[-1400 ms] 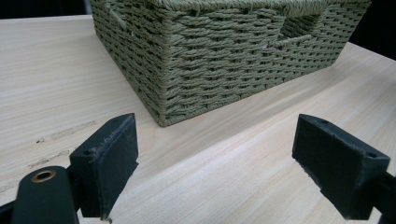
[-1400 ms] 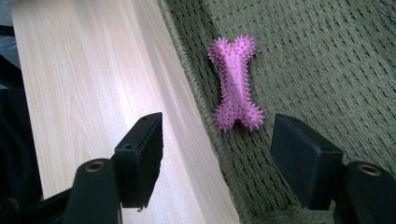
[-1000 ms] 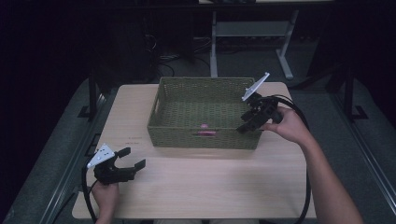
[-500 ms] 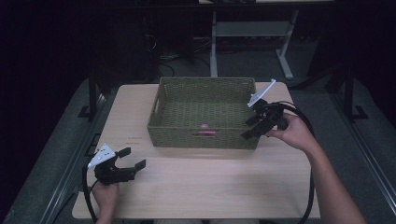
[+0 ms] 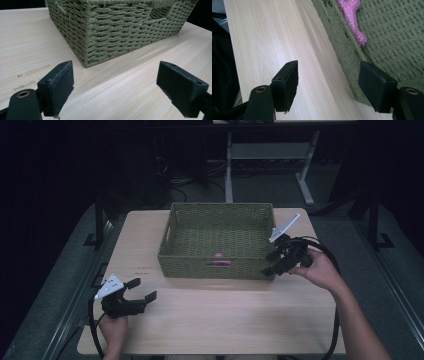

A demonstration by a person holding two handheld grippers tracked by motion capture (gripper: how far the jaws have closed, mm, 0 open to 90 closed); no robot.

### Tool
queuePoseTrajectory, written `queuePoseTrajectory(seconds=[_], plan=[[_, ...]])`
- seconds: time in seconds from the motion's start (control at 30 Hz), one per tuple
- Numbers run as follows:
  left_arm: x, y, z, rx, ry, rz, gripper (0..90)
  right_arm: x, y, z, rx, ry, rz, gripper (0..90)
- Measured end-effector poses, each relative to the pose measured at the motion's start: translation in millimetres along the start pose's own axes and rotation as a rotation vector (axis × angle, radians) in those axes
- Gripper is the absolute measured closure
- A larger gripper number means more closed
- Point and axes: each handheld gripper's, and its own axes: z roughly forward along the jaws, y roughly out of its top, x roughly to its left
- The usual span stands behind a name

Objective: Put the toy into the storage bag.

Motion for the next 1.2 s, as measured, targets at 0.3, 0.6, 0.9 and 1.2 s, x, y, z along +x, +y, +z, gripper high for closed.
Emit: queuePoseTrajectory(seconds=[0.3,0.6,0.9,1.2], plan=[[-0.2,-0.1,0.3,0.000,-0.001,-0.001,13.9,7.0,-13.2,5.3,-0.005,0.006,0.004,31.5],[-0.7,-0.1,0.6,0.001,-0.001,-0.001,13.9,11.3,-27.2,10.8,-0.003,0.010,0.011,31.1],[-0.9,-0.1,1.1,0.005,-0.002,0.003,13.9,13.9,-44.8,15.4,-0.011,0.014,0.034,31.1],[-0.9,-0.1,1.1,0.007,-0.002,0.005,13.9,17.0,-60.0,18.4,-0.028,0.019,0.054,31.1]])
